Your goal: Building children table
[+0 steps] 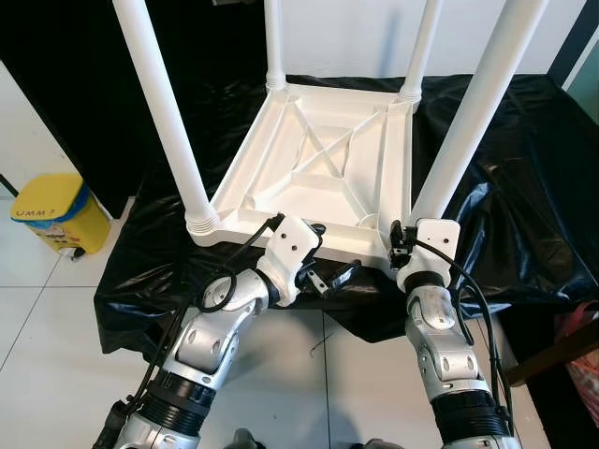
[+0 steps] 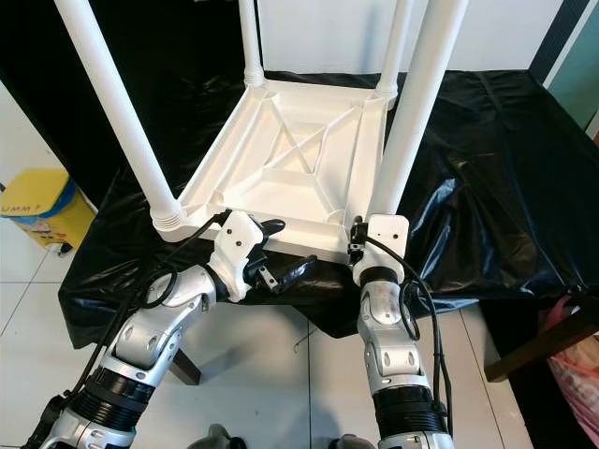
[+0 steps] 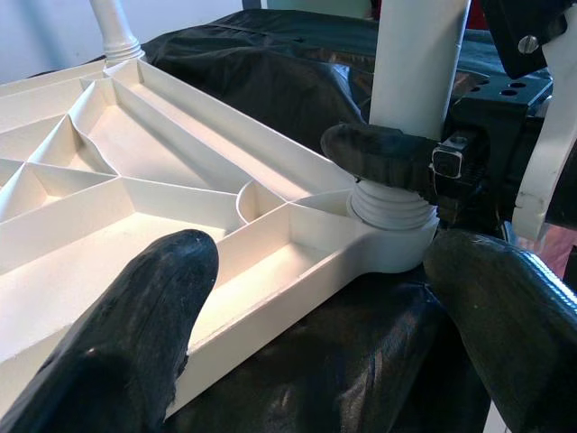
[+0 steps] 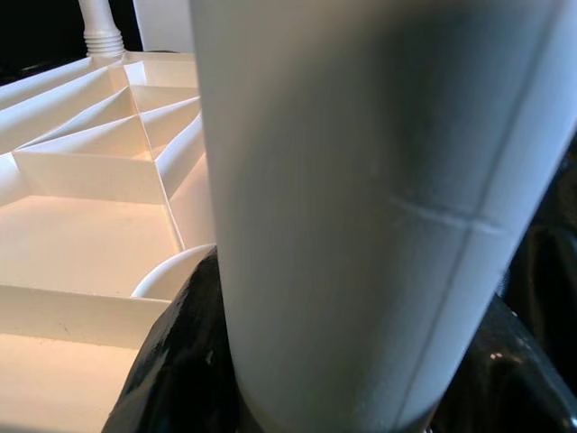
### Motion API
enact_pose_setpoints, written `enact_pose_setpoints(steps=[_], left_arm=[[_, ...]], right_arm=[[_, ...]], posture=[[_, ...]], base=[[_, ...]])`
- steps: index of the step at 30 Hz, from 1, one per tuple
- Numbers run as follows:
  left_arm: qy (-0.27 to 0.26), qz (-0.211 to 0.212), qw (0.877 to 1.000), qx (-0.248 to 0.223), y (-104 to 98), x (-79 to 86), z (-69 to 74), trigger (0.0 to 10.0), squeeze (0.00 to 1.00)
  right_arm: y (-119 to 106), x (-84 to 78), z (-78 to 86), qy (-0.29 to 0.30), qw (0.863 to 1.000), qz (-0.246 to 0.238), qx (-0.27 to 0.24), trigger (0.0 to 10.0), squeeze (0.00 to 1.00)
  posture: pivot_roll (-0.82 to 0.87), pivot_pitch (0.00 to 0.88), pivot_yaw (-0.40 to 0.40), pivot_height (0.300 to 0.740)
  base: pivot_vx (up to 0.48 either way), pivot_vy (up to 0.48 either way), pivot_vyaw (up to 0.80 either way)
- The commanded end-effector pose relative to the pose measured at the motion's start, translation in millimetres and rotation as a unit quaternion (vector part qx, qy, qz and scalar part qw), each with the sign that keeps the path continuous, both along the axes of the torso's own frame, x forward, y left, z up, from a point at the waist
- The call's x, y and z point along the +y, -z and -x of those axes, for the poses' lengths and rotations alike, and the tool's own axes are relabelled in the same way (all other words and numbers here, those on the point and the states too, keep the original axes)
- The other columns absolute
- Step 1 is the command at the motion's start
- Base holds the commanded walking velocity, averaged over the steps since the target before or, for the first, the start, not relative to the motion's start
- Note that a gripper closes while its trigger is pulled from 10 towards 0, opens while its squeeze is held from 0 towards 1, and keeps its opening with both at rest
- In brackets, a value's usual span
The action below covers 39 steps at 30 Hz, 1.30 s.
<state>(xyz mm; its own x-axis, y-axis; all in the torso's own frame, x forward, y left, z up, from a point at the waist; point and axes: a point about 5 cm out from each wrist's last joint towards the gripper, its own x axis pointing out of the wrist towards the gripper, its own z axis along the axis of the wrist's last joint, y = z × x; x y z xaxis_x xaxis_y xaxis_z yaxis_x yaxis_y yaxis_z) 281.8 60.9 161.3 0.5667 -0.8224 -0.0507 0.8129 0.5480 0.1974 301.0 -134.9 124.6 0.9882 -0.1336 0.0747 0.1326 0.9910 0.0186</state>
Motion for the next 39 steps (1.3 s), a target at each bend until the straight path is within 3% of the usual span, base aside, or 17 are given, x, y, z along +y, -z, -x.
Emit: enact_pose_setpoints(steps=[1, 2, 3, 4, 5, 6, 15, 16, 17, 22, 27, 35, 36, 37, 38, 39], left_arm=[[-0.006, 0.004, 1.0, 0.002, 0, 0.8, 1.7, 10.0, 0.0], [-0.006, 0.003, 1.0, 0.002, 0, 0.9, 1.9, 10.0, 0.0], [-0.006, 0.004, 1.0, 0.002, 0, 1.0, 2.0, 10.0, 0.0], [-0.005, 0.003, 1.0, 0.002, 0, 0.9, 2.1, 10.0, 0.0], [-0.005, 0.003, 1.0, 0.002, 0, 0.9, 2.1, 10.0, 0.0], [-0.005, 0.003, 1.0, 0.002, 0, 0.9, 2.0, 10.0, 0.0], [-0.008, 0.004, 1.0, 0.001, -1, 1.2, 1.1, 10.0, 0.0], [-0.008, 0.004, 1.0, 0.001, -1, 1.2, 0.8, 10.0, 0.0], [-0.008, 0.003, 1.0, 0.001, -1, 1.2, 0.6, 10.0, 0.0], [-0.006, 0.003, 1.0, 0.001, -1, 0.7, 0.5, 10.0, 0.0], [-0.007, 0.006, 1.0, -0.003, -4, 2.0, 0.1, 10.0, 0.0], [-0.002, 0.006, 1.0, -0.006, -5, 0.4, 0.5, 10.0, 0.0], [-0.002, 0.006, 1.0, -0.006, -5, 0.3, 0.9, 10.0, 0.0], [-0.002, 0.006, 1.0, -0.006, -5, 0.3, 0.9, 10.0, 0.0], [-0.001, 0.005, 1.0, -0.006, -5, 0.3, 1.0, 10.0, 0.0], [-0.002, 0.004, 1.0, -0.005, -4, 0.7, 1.1, 10.0, 0.0]], right_arm=[[20, 3.1, 6.3, -0.002, 0.999, 0.005, 0.046, 10.0, 0.0], [19, 4.0, 6.6, -0.004, 0.999, 0.007, 0.043, 10.0, 0.0], [17, 3.4, 6.8, -0.008, 0.999, 0.007, 0.037, 10.0, 0.11], [14, 1.8, 7.0, -0.01, 0.999, 0.007, 0.029, 10.0, 0.81], [14, 1.8, 7.0, -0.01, 0.999, 0.007, 0.029, 10.0, 0.81], [12, 0.6, 7.1, -0.018, 1.0, 0.004, 0.024, 10.0, 1.0], [3, -14.3, 8.2, -0.076, 0.997, 0.012, -0.013, 10.0, 1.0], [1, -17.0, 7.7, -0.107, 0.994, 0.015, -0.018, 10.0, 0.78], [0, -18.8, 7.4, -0.135, 0.991, 0.015, -0.02, 10.0, 0.0], [-1, -23.0, 5.9, -0.184, 0.983, 0.012, -0.017, 10.0, 0.0], [-10, -37.0, 0.7, -0.299, 0.953, 0.04, -0.008, 10.0, 0.0], [-10, -49.5, -9.4, -0.347, 0.933, 0.091, 0.025, 10.0, 0.0], [-8, -51.5, -10.1, -0.353, 0.929, 0.101, 0.033, 6.9, 0.0], [-8, -51.5, -10.1, -0.353, 0.929, 0.101, 0.033, 6.9, 0.0], [-7, -52.7, -10.6, -0.357, 0.927, 0.107, 0.038, 0.6, 0.0], [-6, -54.3, -10.9, -0.363, 0.925, 0.11, 0.041, 0.0, 0.0]], posture=[[-0.01, 0.061, 0.008, 0.74], [-0.01, 0.063, 0.01, 0.74], [-0.01, 0.064, 0.01, 0.74], [-0.01, 0.066, 0.011, 0.74], [-0.01, 0.066, 0.011, 0.74], [-0.01, 0.067, 0.01, 0.74], [-0.02, 0.073, 0.012, 0.74], [-0.02, 0.075, 0.014, 0.74], [-0.02, 0.075, 0.014, 0.74], [-0.02, 0.075, 0.014, 0.74], [-0.01, 0.072, 0.008, 0.74], [-0.01, 0.066, 0.006, 0.74], [0.0, 0.065, 0.006, 0.74], [0.0, 0.065, 0.006, 0.74], [0.0, 0.065, 0.005, 0.74], [0.0, 0.064, 0.005, 0.74]], base=[[0.0, 0.0, 0.0], [0.0, 0.0, 0.0], [0.0, 0.0, 0.0], [0.0, 0.0, 0.0], [0.0, 0.0, 0.0], [0.0, 0.0, 0.0], [0.0, 0.0, 0.0], [0.0, 0.0, 0.0], [0.0, 0.0, 0.0], [0.0, 0.0, 0.0], [0.0, 0.0, 0.0], [0.0, 0.0, 0.0], [0.0, 0.0, 0.0], [0.0, 0.0, 0.0], [0.0, 0.0, 0.0], [0.0, 0.0, 0.0]])
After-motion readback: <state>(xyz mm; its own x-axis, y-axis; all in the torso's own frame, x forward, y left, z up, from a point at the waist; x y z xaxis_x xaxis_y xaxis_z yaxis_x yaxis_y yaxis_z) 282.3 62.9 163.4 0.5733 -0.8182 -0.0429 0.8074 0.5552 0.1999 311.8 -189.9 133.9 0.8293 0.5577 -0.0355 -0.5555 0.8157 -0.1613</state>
